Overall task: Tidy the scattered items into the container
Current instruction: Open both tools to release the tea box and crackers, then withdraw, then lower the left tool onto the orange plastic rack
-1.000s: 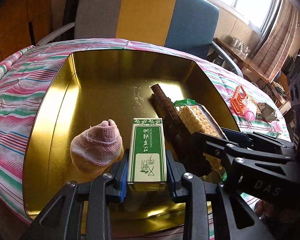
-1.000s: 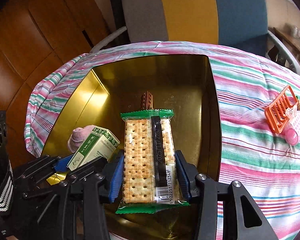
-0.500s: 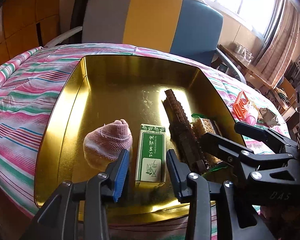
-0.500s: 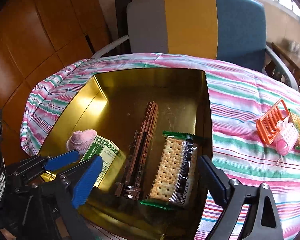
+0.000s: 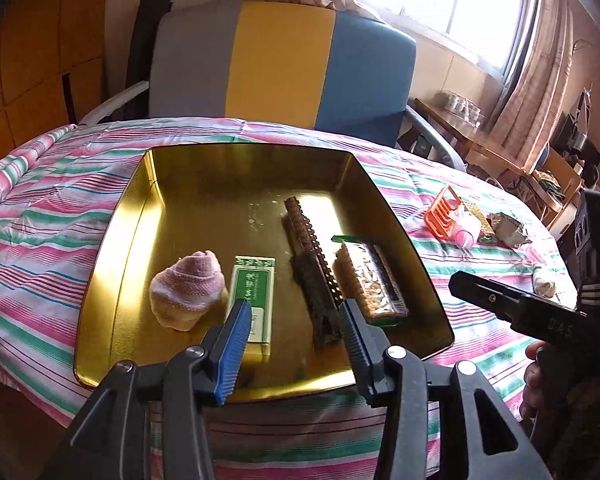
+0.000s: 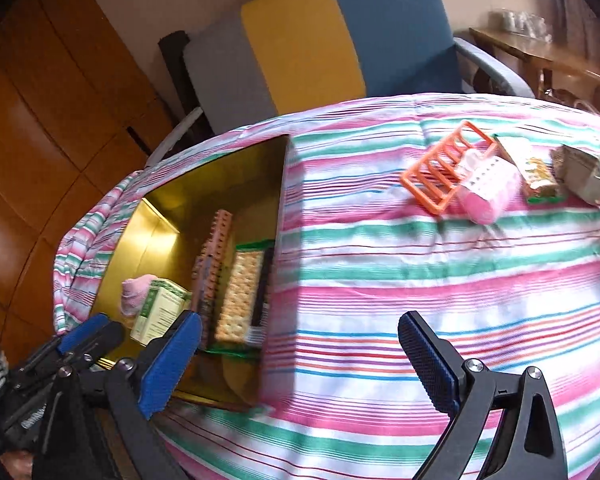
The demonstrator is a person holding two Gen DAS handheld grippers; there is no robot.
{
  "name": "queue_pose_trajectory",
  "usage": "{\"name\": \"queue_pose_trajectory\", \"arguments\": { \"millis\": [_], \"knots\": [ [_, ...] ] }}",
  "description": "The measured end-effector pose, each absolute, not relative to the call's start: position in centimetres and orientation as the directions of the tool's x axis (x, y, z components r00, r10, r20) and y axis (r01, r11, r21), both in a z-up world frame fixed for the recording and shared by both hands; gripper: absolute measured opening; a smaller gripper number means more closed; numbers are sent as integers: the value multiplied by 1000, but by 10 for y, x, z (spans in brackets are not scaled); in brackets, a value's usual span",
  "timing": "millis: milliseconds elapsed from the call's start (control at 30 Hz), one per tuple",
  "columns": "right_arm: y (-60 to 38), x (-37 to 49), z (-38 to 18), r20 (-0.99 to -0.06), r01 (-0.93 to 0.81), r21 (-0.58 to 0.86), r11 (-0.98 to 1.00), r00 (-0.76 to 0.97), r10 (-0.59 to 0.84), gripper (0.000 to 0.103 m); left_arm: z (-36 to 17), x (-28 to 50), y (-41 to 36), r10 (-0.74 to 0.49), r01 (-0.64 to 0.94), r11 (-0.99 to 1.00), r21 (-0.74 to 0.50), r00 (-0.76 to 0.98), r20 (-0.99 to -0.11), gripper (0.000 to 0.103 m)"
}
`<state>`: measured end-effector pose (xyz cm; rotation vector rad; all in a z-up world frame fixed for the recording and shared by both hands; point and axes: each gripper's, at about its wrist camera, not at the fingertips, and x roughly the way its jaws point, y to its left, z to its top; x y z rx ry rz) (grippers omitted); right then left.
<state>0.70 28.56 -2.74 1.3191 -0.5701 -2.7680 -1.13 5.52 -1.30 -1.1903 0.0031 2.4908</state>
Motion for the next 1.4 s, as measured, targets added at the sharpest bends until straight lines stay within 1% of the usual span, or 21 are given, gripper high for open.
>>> {"name": "queue_pose_trajectory", "arguments": {
  "millis": [100, 333, 467, 600, 700, 800, 933, 1067, 1167, 1400],
  "knots": [
    [316, 28, -40, -763, -216, 334, -917, -634, -128, 103, -10, -3, 75, 357, -387, -910, -149, -547, -758, 48],
    [380, 74, -58, -790, -389, 244, -889, -611, 51, 103, 6, 9, 140, 426, -537, -835, -121, -490, -760, 49],
    [406, 89, -66, -787, -442, 231, -867, -609, 101, 103, 18, 1, 184, 479, -596, -787, -161, -425, -768, 49],
    [414, 95, -69, -774, -440, 228, -869, -623, 112, 103, 30, -16, 226, 505, -626, -758, -184, -385, -772, 49],
    [414, 94, -70, -771, -429, 208, -879, -625, 123, 103, 35, -31, 258, 513, -655, -735, -176, -367, -776, 50],
    [414, 92, -72, -764, -420, 203, -884, -633, 126, 103, 31, -49, 292, 495, -681, -718, -143, -356, -793, 50],
    [417, 92, -74, -752, -413, 220, -884, -649, 116, 103, 17, -73, 329, 491, -705, -695, -138, -325, -808, 51],
    [419, 91, -75, -741, -409, 229, -883, -662, 115, 103, -3, -97, 357, 448, -706, -700, -108, -315, -837, 51],
    [419, 90, -76, -737, -404, 225, -887, -665, 116, 103, -19, -114, 373, 413, -701, -708, -90, -307, -858, 51],
    [419, 85, -79, -725, -394, 213, -894, -677, 125, 103, -45, -133, 398, 390, -719, -690, -80, -277, -878, 51]
  ]
}}
